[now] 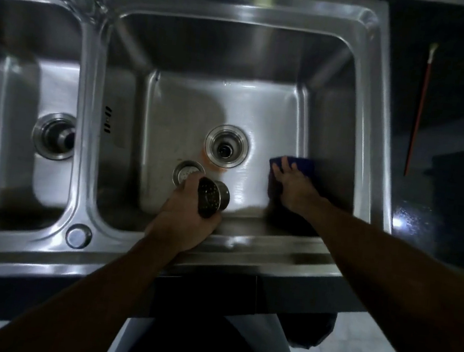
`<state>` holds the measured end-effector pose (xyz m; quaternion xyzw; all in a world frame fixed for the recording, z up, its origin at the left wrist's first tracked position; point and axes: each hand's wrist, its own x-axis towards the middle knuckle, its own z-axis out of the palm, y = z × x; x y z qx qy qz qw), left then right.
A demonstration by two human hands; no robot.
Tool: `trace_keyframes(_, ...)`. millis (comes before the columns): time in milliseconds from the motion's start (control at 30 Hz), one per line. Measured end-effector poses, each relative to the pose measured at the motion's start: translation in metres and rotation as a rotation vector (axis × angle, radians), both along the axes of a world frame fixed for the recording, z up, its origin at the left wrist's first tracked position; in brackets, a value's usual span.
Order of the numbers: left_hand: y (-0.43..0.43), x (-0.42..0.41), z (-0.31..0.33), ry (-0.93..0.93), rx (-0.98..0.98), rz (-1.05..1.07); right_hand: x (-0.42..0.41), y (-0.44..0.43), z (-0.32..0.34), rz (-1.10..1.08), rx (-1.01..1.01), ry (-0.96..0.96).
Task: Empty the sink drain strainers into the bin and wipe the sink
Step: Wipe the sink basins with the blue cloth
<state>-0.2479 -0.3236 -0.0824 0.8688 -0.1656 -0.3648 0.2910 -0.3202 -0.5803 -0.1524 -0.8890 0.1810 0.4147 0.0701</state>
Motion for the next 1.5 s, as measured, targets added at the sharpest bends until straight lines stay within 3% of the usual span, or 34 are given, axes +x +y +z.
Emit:
trace_keyframes(100, 0.000, -0.001, 0.002, -0.017, -0.005, 0.000, -0.017, 0.016, 0.007, 0.026, 0.061, 0.074)
trace_keyframes(267, 0.003, 0.002, 0.004, 0.016, -0.037, 0.021, -0.015, 0.024, 0.032, -0.214, 0.263, 0.061)
trace_keyframes(333, 0.003, 0.006, 0.007, 0.026, -0.078, 0.061, -0.014, 0.029, 0.043, -0.353, 0.366, -0.092)
trace_keyframes(467, -0.002, 0.018, 0.009, 0.118, -0.187, 0.131, -0.023, 0.061, 0.072, -1.019, 0.727, -0.562)
trace_keyframes(600, -0.021, 0.023, 0.015, 0.276, -0.341, 0.179, -0.028, 0.092, 0.098, -1.235, 1.005, -0.797)
trace_keyframes(700, -0.031, 0.027, 0.022, 0.361, -0.393, 0.295, -0.038, 0.099, 0.105, -1.223, 1.028, -0.837)
trace_keyframes(833, -0.037, 0.025, 0.023, 0.621, -0.423, 0.357, -0.038, 0.087, 0.108, -1.221, 1.003, -0.825)
trace_keyframes(1033, -0.058, 0.036, 0.020, 0.667, -0.443, 0.507, -0.038, 0.083, 0.110, -1.090, 0.868, -0.895)
trace_keyframes(1233, -0.082, 0.042, 0.012, 0.794, -0.454, 0.327, -0.064, 0.043, 0.104, -0.785, 0.566, -0.915)
trace_keyframes(1300, -0.094, 0.048, 0.009, 0.716, -0.403, 0.261, -0.075, 0.029, 0.103, -0.661, 0.408, -0.864)
trace_keyframes(1367, -0.107, 0.056, 0.004, 0.521, -0.307, 0.174, -0.087, 0.024, 0.100, -0.592, 0.306, -0.830)
trace_keyframes(1500, -0.134, 0.072, -0.011, 0.140, -0.136, -0.012, -0.097, 0.029, 0.094, -0.545, 0.249, -0.839)
